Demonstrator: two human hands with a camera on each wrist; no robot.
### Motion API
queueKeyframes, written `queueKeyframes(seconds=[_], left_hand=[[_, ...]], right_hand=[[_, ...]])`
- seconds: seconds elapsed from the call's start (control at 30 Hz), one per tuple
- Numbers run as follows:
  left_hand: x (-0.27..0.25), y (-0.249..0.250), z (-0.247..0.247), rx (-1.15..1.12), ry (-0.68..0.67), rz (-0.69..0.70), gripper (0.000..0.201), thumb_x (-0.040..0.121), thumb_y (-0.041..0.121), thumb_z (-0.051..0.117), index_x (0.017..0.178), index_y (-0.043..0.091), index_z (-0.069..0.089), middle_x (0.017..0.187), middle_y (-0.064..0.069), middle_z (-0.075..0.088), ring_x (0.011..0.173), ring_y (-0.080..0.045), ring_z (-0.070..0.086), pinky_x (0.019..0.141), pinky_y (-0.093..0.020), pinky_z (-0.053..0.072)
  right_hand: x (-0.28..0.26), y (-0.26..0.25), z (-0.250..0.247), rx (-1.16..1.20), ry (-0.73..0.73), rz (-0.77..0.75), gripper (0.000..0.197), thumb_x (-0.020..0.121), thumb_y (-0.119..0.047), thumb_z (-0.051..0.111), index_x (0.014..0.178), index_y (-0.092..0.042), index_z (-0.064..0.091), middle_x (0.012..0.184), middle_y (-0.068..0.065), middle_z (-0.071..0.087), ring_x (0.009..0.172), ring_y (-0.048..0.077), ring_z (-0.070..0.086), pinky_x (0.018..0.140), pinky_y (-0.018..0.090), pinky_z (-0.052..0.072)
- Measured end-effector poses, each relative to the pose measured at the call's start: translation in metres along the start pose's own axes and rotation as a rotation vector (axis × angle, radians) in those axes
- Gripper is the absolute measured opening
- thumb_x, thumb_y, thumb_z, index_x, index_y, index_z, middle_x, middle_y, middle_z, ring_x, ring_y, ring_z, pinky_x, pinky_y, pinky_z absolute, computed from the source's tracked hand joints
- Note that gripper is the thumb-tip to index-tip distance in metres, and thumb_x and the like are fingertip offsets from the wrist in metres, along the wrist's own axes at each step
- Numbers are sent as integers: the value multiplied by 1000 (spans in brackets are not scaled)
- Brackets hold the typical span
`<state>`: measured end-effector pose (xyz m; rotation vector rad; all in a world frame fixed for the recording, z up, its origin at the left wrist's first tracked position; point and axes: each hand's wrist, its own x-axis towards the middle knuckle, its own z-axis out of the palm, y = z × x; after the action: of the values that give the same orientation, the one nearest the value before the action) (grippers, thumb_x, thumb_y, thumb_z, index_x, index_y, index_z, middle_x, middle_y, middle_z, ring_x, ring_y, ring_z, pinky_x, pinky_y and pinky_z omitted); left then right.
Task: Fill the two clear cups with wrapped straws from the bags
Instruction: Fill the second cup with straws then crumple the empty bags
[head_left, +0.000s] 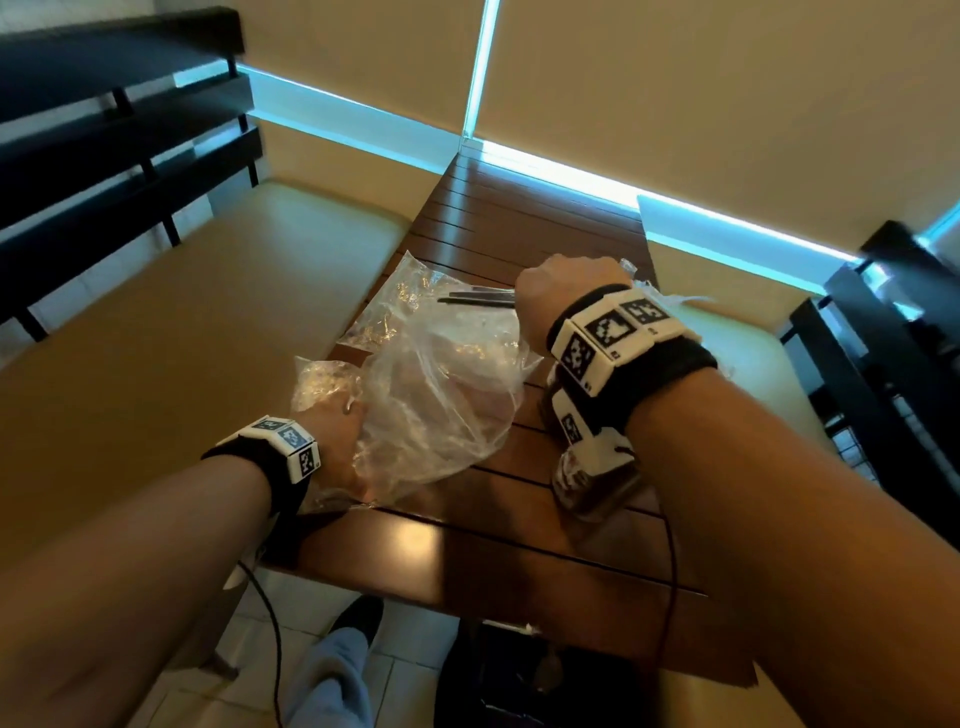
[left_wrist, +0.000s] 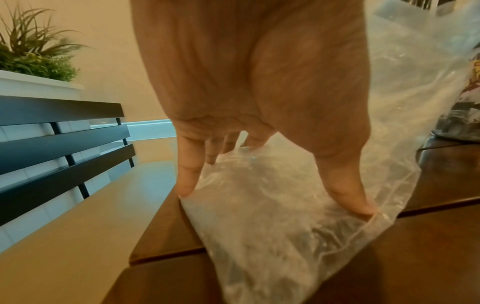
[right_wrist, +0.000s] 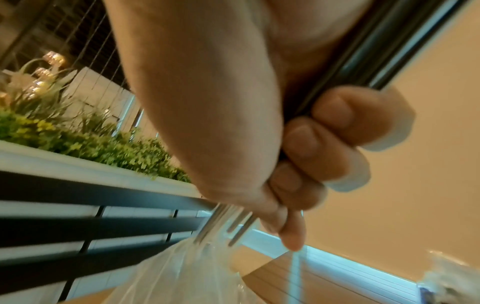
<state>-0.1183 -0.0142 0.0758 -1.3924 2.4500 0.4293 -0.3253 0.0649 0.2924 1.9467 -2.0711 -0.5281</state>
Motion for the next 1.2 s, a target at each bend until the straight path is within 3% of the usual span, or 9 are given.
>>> queueKeyframes(seconds=[0.2,0.33,0.43,0.53,0.7,0.77,0.87,1.03,1.2], left_hand=[[-9,9,-3,21,-37,-21,134,58,66,81,154,9,7,158,-17,4,137,-36,38,108,-38,42],[-23,24,-27,22,4,-18,123,66,86,57,157,18,9,164,-12,3,149,-34,12,119,-53,18],[-38,50,-77,-437,273,123,109,64,97,32,150,30,34,159,-3,27,144,-23,28,116,-57,22],[-68,94,-143,-1145,344,389,68,76,71,57,124,23,57,130,-3,60,108,-3,59,103,-40,47],[-96,147,-202,-1673,381,444,34,93,44,59,78,14,55,66,-4,59,74,-17,68,82,-34,53],[-102,159,-213,-1842,441,386,46,95,51,54,64,19,42,50,4,34,49,-13,45,72,-32,48],[-120,173,-231,-1807,583,453,55,96,56,48,54,23,33,47,5,22,43,-13,23,57,-28,43],[-142,187,-256,-1674,664,684,55,98,48,51,55,23,29,45,7,22,41,-13,21,52,-27,37],[-132,202,-241,-1453,688,777,51,93,33,65,55,18,34,47,-1,24,37,-14,28,56,-28,45]], right_hand=[[-18,22,-4,266,216,213,2,93,-14,49,93,-15,51,84,3,51,76,29,55,67,37,37],[-25,27,4,472,383,244,12,96,-25,46,103,-16,51,84,2,52,74,28,56,65,36,39],[-27,16,19,590,409,141,23,98,-42,47,94,-20,51,81,0,59,69,25,59,65,38,53],[-28,3,33,674,436,86,24,96,-46,49,86,-25,46,79,3,62,70,27,61,66,41,54],[-31,-17,31,1001,628,104,24,93,-36,53,101,-15,60,80,9,70,71,31,66,67,45,55],[-32,-19,26,1067,593,70,17,87,-36,56,91,-20,57,75,5,67,66,27,63,63,44,54],[-38,-4,23,1029,424,76,32,83,-48,63,69,-25,46,67,-3,61,62,17,58,61,35,48],[-50,22,39,1073,-30,153,44,82,-53,69,68,-14,56,67,1,65,61,14,66,62,29,56],[-49,25,32,1445,-5,248,32,80,-30,78,71,-11,54,64,5,56,46,13,55,48,25,48]])
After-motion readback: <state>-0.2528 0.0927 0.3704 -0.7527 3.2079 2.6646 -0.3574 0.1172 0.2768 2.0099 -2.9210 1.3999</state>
